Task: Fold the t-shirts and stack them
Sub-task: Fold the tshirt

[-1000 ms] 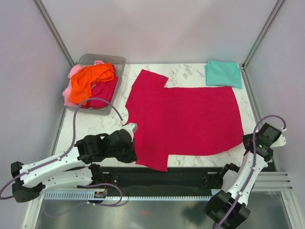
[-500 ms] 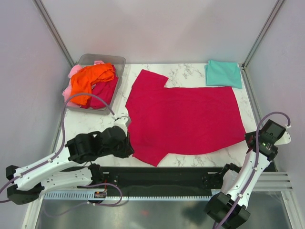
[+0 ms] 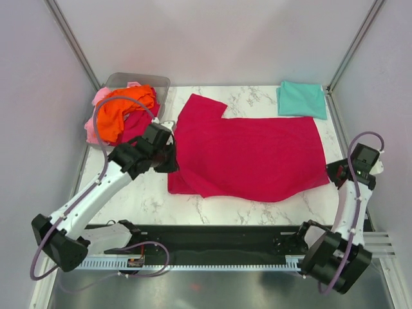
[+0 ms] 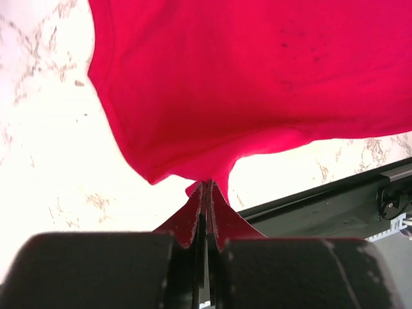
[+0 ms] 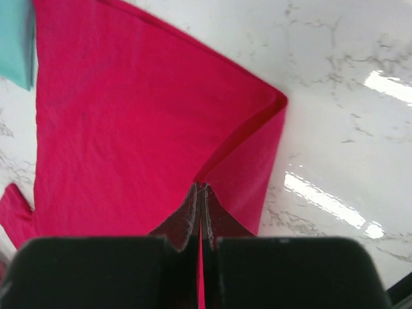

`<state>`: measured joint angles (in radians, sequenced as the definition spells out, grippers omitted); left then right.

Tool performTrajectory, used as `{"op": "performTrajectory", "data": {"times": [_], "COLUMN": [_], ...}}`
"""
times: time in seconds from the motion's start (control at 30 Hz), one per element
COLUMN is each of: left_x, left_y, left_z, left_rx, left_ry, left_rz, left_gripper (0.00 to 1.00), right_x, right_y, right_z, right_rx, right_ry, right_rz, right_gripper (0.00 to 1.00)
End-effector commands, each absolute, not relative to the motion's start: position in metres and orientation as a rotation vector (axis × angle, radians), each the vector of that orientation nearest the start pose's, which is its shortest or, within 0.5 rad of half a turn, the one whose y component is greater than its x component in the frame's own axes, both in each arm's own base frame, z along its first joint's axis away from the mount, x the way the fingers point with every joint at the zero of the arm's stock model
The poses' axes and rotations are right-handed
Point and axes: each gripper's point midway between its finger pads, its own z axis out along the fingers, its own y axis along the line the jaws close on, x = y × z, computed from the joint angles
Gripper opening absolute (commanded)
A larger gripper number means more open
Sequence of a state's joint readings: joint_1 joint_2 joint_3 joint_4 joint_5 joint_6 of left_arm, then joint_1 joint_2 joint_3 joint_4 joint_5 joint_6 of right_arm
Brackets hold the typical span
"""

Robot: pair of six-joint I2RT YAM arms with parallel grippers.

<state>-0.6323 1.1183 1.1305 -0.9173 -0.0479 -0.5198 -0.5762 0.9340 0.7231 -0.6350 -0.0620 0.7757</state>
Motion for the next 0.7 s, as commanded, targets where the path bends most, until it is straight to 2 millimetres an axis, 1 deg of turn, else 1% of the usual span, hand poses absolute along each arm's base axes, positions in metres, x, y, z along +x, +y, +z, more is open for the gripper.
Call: {"op": "performTrajectory", "data": {"times": [0.0,0.03,0.07,0.1,0.13,0.17,0.2,0.27,0.3,0.37,0.4,0.43,0.47,0.53,0.57,0.6,0.63,0.67], "left_x": [0.251,0.259,0.272,0.281,0.288,0.296,0.306,0.319,0.327,0.338,0.343,0.350,0.355,0.366,0.373,0.380,0.385,0.391], "left_y": [-0.188,-0.189,-0.187,-0.187,-0.186,-0.183,-0.185,-0.180,-0.181,-0.178,-0.179,-0.180,-0.179,-0.185,-0.185,-0.186,-0.186,-0.183], "left_z": [0.223,0.222,0.215,0.220,0.220,0.219,0.217,0.213,0.211,0.206,0.209,0.199,0.197,0.198,0.185,0.189,0.185,0.174], "left_rx": [0.266,0.264,0.261,0.257,0.252,0.237,0.244,0.235,0.234,0.220,0.230,0.230,0.243,0.268,0.265,0.262,0.255,0.241], "left_ry": [2.413,2.419,2.434,2.425,2.428,2.433,2.444,2.457,2.465,2.480,2.471,2.496,2.498,2.500,2.535,2.524,2.535,2.563], "left_rz": [-0.498,-0.486,-0.457,-0.452,-0.443,-0.435,-0.436,-0.422,-0.425,-0.411,-0.418,-0.407,-0.400,-0.422,-0.415,-0.419,-0.411,-0.394], "left_gripper": [0.02,0.02,0.02,0.02,0.02,0.02,0.02,0.02,0.02,0.02,0.02,0.02,0.02,0.02,0.02,0.02,0.02,0.02], "right_x": [0.279,0.283,0.289,0.292,0.296,0.299,0.301,0.310,0.313,0.320,0.322,0.324,0.328,0.332,0.336,0.338,0.342,0.344], "right_y": [-0.109,-0.112,-0.110,-0.110,-0.112,-0.115,-0.117,-0.123,-0.125,-0.132,-0.133,-0.135,-0.137,-0.139,-0.141,-0.141,-0.142,-0.143], "right_z": [0.153,0.153,0.149,0.147,0.148,0.144,0.142,0.138,0.137,0.134,0.132,0.132,0.128,0.125,0.121,0.118,0.118,0.111], "right_rx": [1.392,1.389,1.383,1.383,1.379,1.387,1.389,1.389,1.392,1.397,1.399,1.400,1.403,1.405,1.410,1.409,1.404,1.410], "right_ry": [1.863,1.855,1.874,1.877,1.868,1.880,1.884,1.898,1.898,1.908,1.911,1.910,1.915,1.914,1.920,1.926,1.922,1.938], "right_rz": [0.174,0.146,0.142,0.141,0.135,0.125,0.115,0.094,0.088,0.068,0.061,0.057,0.056,0.055,0.054,0.055,0.062,0.057], "right_gripper": [0.00,0.00,0.00,0.00,0.00,0.00,0.00,0.00,0.00,0.00,0.00,0.00,0.00,0.00,0.00,0.00,0.00,0.00]}}
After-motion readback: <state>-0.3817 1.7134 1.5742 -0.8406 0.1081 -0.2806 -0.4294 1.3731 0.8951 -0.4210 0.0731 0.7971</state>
